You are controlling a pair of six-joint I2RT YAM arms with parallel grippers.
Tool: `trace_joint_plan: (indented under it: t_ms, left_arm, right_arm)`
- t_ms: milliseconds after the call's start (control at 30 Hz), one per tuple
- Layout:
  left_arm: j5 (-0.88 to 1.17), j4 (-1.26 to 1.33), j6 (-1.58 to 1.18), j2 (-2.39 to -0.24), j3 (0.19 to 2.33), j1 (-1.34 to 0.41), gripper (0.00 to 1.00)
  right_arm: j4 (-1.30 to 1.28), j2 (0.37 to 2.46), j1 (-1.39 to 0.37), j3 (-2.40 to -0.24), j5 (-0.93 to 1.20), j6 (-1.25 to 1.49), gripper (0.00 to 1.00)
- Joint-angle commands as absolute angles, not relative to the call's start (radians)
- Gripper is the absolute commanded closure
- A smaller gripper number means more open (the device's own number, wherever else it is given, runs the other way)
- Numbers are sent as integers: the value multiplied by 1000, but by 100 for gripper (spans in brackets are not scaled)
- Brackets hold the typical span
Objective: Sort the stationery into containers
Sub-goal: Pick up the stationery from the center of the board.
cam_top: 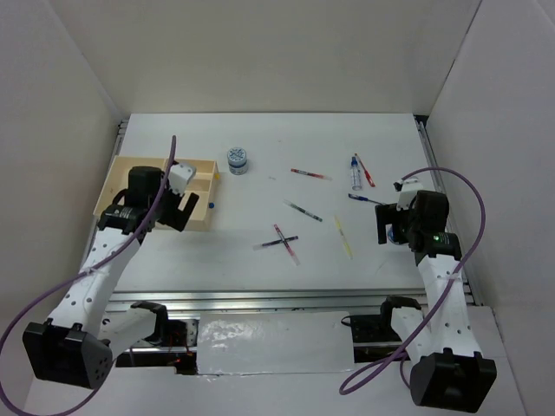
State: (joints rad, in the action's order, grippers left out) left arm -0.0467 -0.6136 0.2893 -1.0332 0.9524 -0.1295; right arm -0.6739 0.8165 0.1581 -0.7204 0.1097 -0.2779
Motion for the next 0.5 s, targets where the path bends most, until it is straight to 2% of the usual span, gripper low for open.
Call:
trace_joint_plan:
  t_ms: [0, 467]
  left_arm:
    - [-35, -551, 278, -1055, 977, -146, 1]
    - [67, -583, 147, -1805, 1746, -253, 3]
  right_arm:
    - [-686, 821, 161, -769, 117, -273, 0]
    - [-677, 887, 161, -788, 87, -239, 0]
